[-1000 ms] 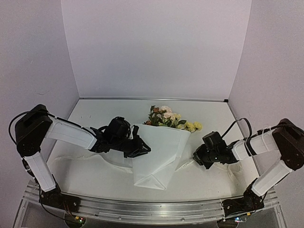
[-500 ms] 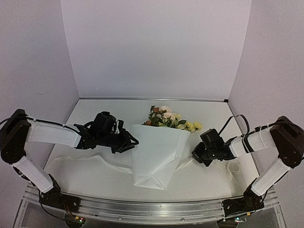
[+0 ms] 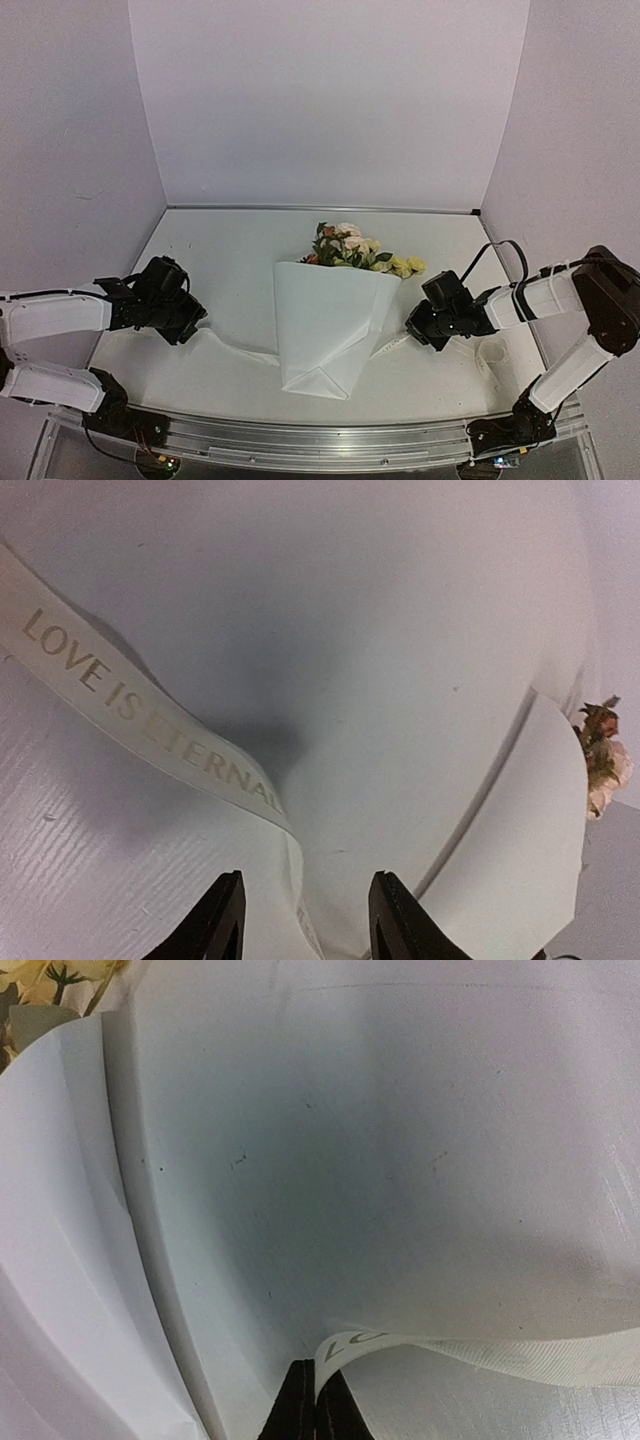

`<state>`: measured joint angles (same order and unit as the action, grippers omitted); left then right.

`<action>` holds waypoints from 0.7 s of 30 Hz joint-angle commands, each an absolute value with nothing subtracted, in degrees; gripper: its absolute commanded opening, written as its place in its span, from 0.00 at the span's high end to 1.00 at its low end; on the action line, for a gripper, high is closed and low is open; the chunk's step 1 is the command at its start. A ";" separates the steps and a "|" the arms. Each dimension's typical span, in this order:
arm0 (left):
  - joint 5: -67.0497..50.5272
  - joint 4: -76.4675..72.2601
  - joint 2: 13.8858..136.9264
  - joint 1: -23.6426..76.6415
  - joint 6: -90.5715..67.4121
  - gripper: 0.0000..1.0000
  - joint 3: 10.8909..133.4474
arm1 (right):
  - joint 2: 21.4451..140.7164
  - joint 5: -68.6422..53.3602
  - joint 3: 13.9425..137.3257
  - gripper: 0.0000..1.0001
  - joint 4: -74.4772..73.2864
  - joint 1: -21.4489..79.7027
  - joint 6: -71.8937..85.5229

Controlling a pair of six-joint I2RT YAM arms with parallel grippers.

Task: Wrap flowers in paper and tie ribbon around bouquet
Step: Adjust the ribbon at the center of the board.

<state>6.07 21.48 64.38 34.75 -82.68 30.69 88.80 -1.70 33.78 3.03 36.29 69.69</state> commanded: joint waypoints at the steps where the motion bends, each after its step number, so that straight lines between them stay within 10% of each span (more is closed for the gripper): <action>1: 4.20 16.77 69.95 33.06 -86.33 0.54 29.42 | 87.01 0.00 34.25 0.98 2.43 36.03 68.66; 7: 1.02 9.70 76.73 29.62 -86.00 0.54 28.76 | 87.08 -0.34 33.44 0.98 3.32 36.04 69.12; 16: -0.88 2.49 84.02 25.07 -80.91 0.95 30.05 | 88.15 0.00 34.68 0.94 3.56 35.58 68.06; 21: -1.84 0.27 85.61 20.87 -76.03 1.00 31.42 | 90.87 -1.28 37.24 0.99 3.54 32.61 66.67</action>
<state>-1.28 1.83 83.98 23.89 -81.16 30.00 88.78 -1.79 34.07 2.97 34.96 68.58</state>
